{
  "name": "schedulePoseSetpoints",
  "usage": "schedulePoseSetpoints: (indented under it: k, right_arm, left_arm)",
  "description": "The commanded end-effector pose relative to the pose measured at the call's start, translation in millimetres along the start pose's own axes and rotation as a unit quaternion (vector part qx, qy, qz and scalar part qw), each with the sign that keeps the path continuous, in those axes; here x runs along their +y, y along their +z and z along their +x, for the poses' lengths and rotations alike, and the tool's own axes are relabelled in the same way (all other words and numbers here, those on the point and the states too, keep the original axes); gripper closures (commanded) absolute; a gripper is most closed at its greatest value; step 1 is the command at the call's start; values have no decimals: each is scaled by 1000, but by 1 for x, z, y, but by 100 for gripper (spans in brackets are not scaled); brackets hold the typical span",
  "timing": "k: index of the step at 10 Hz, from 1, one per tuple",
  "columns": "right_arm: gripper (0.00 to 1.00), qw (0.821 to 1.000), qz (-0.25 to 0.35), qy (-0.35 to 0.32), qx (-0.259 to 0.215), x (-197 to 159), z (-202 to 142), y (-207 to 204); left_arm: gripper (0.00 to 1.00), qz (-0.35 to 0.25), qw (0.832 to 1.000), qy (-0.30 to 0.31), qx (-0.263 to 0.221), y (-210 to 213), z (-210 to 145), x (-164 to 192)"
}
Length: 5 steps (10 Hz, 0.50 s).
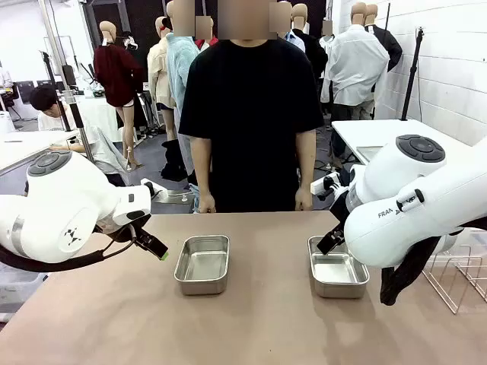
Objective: Place the bread in airtight containers.
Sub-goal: Lift both Airtight Container.
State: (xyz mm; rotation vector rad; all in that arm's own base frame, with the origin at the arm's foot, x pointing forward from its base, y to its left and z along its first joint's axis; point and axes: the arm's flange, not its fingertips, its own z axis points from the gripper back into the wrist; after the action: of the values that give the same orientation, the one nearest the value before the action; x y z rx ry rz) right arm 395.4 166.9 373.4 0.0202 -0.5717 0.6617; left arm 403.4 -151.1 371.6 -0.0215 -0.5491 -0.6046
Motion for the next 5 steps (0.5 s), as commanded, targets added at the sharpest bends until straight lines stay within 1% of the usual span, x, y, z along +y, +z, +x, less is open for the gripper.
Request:
schedulePoseSetpoints:
  k: [1, 5]
  right_arm:
    - [0, 1000, 0, 0, 0, 0, 0, 0]
    - [0, 1000, 0, 0, 0, 0, 0, 0]
  left_arm:
    - [0, 0, 1000, 0, 0, 0, 0, 0]
    - [0, 0, 1000, 0, 0, 0, 0, 0]
